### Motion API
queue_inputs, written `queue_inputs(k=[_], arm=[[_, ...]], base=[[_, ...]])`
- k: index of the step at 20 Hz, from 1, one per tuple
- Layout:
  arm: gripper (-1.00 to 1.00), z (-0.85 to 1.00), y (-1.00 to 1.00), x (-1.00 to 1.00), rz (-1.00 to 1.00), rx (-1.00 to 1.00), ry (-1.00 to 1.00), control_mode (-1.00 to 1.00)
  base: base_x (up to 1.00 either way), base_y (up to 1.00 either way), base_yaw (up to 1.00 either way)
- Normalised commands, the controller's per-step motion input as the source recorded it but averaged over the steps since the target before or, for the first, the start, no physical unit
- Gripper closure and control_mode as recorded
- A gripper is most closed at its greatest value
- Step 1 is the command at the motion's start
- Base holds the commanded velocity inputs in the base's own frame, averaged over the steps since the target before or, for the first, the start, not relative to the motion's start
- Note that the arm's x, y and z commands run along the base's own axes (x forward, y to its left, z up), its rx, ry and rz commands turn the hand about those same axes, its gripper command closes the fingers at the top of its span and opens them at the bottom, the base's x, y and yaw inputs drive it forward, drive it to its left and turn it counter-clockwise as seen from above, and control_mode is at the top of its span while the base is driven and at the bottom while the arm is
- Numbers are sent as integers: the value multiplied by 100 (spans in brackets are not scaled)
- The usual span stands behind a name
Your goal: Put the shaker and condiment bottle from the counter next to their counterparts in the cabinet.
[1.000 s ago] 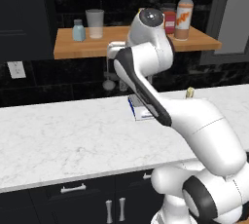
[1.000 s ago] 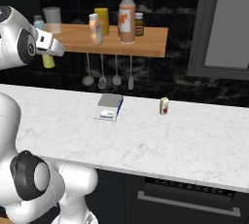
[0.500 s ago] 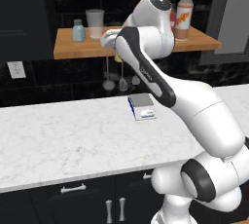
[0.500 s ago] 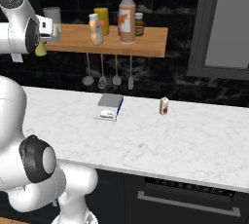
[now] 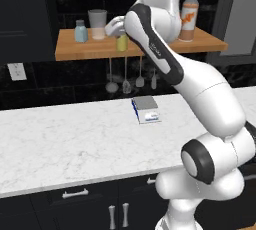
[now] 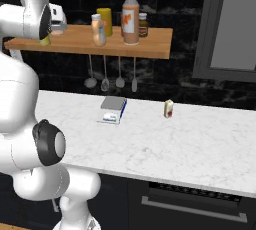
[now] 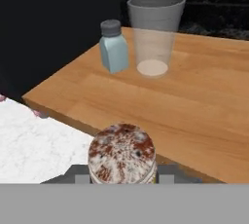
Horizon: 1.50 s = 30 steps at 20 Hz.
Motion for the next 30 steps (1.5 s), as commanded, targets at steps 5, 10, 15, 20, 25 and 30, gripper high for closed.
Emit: queue_inputs(k=[5, 10, 15, 20, 25, 30], arm=[[100, 0, 0, 57, 1, 0, -2, -100], [100, 0, 17, 42, 0, 0, -2, -100], [100, -6, 30, 30, 0, 0, -2, -100], [100, -5, 39, 15, 0, 0, 0, -100], [100, 0, 39, 21, 0, 0, 0, -100], [100, 0, 21, 16, 0, 0, 0, -100]], base=[[0, 0, 0], [0, 0, 0], [0, 0, 0], [0, 0, 0], [0, 0, 0], [0, 0, 0]])
